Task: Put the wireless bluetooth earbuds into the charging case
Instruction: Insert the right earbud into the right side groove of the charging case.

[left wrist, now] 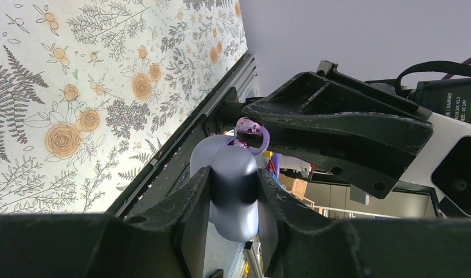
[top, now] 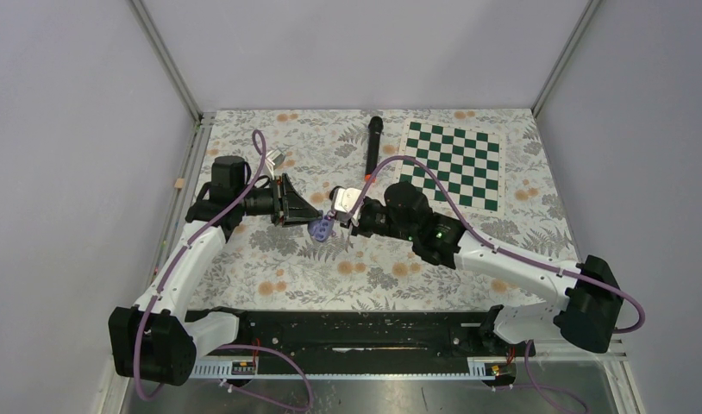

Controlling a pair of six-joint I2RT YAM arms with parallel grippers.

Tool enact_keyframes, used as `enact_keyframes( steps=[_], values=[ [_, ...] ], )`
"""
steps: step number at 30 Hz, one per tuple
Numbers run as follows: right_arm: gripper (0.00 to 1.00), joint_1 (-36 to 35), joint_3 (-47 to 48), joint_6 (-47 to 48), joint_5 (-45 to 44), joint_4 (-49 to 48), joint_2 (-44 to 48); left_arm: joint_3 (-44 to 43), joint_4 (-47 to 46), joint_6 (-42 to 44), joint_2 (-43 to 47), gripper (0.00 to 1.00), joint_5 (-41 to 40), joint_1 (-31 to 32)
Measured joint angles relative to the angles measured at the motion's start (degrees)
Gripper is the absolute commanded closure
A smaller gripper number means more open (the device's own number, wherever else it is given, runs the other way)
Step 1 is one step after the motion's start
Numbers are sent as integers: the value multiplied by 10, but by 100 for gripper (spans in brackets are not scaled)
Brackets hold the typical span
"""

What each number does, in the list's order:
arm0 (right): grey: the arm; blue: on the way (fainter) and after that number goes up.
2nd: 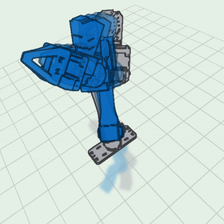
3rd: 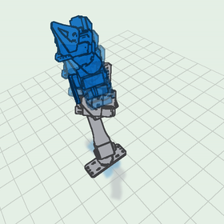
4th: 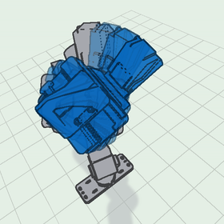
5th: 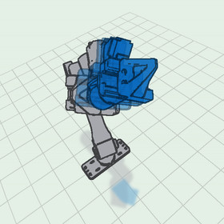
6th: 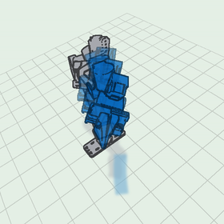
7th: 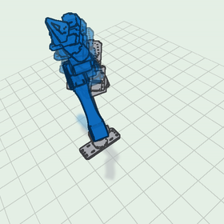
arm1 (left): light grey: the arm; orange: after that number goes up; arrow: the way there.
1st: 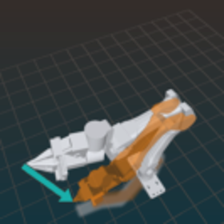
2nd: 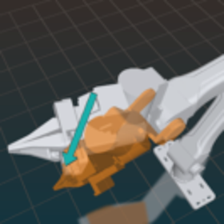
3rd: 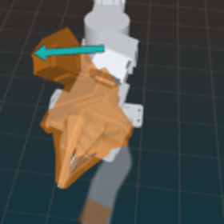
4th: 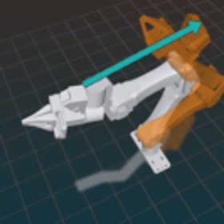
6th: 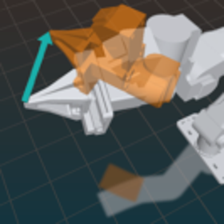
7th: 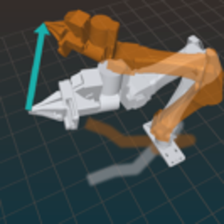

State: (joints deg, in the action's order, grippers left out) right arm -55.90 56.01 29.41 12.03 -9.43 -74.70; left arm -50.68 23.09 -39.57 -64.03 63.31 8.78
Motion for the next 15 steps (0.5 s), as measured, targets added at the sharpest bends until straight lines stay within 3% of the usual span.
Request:
enact_keyframes(
  steps=[15],
  values=[
    [100, -11, 0, -5, -8, -3, 18, 0, 0, 2, -3, 100, 3, 0]
  ],
)
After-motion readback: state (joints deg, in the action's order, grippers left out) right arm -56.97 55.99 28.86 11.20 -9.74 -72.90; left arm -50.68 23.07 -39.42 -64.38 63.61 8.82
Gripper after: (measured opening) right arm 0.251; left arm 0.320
